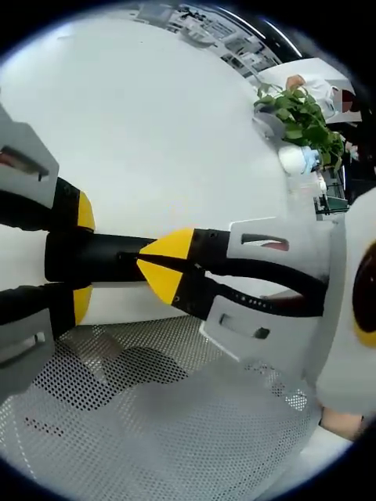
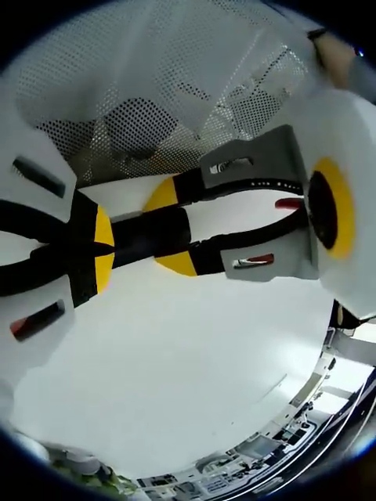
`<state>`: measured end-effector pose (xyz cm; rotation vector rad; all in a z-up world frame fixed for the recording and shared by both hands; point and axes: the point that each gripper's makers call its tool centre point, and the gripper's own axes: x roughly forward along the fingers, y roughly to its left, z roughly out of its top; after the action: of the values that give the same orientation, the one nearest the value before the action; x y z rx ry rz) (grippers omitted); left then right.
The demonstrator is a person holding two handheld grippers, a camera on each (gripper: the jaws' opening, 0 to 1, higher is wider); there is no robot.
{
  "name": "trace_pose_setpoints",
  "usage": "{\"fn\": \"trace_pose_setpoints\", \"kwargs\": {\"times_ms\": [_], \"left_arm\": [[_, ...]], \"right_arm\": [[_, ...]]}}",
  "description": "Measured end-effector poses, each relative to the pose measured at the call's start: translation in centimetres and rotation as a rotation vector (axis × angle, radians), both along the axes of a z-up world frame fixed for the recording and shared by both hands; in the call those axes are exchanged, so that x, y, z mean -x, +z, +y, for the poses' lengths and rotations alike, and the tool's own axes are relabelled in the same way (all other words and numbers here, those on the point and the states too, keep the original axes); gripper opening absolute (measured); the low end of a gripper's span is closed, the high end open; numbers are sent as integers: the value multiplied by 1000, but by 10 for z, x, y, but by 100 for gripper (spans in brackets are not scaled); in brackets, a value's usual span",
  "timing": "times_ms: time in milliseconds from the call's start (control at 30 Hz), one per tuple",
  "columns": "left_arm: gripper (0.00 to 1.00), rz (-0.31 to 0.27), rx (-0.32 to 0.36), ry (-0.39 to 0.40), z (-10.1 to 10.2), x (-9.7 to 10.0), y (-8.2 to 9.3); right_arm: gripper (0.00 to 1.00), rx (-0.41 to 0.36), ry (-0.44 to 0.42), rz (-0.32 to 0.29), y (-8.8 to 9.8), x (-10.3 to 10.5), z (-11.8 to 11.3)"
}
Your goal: Press the specified remote control buttons in sequence, fully releasing each button before pressing the next.
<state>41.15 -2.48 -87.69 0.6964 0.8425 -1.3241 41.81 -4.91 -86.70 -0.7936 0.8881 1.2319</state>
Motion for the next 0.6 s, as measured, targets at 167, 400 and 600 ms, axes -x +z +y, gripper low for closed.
{"fn": "trace_pose_setpoints", "kwargs": {"times_ms": [167,400,600], "left_arm": [[24,2,1,-1,0,0,1],[24,9,10,-3,0,0,1],[24,20,16,6,0,0,1]], "right_arm": [[0,27,108,-53,0,2,2],[0,60,187,-78,-1,3,4],[0,123,208,-64,-1,3,6]]}}
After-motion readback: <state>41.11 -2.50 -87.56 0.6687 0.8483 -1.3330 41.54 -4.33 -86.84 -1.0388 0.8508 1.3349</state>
